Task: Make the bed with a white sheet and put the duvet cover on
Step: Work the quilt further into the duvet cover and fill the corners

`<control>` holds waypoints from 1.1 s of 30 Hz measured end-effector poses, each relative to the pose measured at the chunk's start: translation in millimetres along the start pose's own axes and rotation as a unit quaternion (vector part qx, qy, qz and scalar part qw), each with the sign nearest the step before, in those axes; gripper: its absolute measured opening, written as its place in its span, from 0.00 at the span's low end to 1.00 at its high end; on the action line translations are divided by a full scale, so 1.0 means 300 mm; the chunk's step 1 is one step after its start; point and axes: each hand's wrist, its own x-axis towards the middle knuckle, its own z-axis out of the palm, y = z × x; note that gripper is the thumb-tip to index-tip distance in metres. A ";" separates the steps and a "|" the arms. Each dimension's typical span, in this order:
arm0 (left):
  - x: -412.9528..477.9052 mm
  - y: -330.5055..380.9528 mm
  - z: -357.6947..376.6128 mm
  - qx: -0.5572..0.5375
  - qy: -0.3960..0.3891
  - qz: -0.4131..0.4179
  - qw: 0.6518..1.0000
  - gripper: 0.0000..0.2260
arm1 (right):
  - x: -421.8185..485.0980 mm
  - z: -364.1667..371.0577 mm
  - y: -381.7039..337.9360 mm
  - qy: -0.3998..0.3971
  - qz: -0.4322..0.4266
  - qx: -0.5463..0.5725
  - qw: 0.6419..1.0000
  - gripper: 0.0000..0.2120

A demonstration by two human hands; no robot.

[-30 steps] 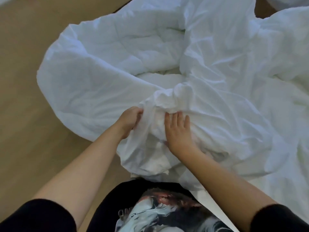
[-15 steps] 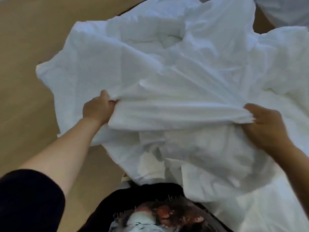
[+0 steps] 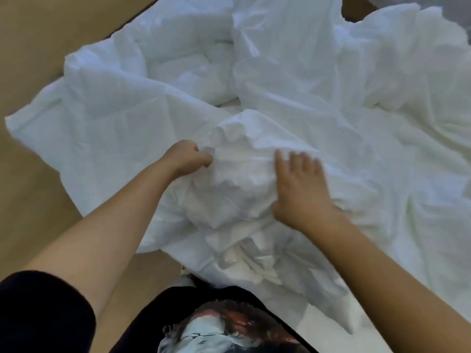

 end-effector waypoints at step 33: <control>-0.252 -0.143 0.146 -0.296 -0.205 0.017 0.933 0.09 | 0.070 0.001 -0.103 0.060 -0.011 -0.017 0.998 0.26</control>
